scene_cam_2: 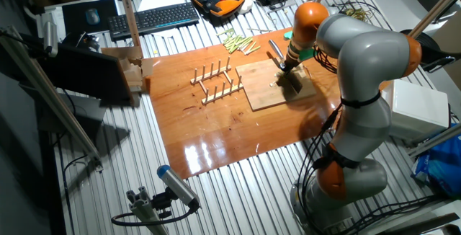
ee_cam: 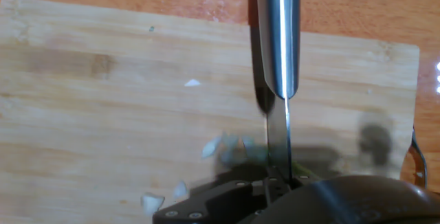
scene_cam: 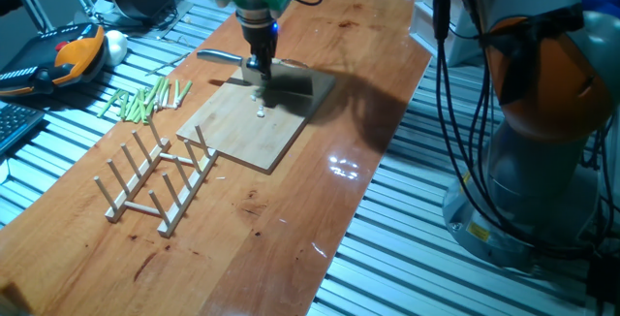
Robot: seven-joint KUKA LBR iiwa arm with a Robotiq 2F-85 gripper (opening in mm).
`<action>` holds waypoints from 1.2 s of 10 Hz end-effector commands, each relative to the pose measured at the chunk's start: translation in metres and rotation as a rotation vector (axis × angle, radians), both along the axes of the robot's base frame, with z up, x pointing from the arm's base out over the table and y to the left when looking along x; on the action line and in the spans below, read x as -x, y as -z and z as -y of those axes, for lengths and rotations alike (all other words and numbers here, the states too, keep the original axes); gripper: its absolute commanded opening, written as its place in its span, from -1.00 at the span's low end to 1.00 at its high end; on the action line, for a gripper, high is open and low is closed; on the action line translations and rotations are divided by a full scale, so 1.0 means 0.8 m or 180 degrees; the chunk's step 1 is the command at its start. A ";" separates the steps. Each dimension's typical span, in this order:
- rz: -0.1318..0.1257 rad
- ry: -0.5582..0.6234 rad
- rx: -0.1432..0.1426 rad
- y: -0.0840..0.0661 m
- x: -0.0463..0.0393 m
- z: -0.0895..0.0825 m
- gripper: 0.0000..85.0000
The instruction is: Chop the green garlic
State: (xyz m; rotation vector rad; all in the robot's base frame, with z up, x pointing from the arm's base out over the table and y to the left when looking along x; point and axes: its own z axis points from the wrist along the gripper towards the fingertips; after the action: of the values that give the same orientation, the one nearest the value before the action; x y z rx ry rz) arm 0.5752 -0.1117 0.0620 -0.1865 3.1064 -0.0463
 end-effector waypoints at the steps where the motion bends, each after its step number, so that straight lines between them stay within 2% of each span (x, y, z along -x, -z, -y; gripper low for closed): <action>1: 0.0000 -0.0002 -0.0016 0.006 -0.001 -0.001 -1.00; 3: 0.0024 -0.0013 -0.0016 0.006 -0.004 -0.001 -1.00; 4: 0.0009 -0.0027 -0.0015 0.002 -0.006 -0.001 -1.00; 8: -0.0124 -0.0071 0.0049 -0.038 -0.010 0.000 -1.00; 10: -0.0086 -0.0076 0.0117 -0.042 -0.005 0.002 -1.00; 12: -0.0018 -0.0104 0.0099 -0.033 0.000 0.019 -1.00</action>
State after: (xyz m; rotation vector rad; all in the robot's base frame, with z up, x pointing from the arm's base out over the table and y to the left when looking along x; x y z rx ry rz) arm 0.5756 -0.1266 0.0880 -0.2384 3.1092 -0.0919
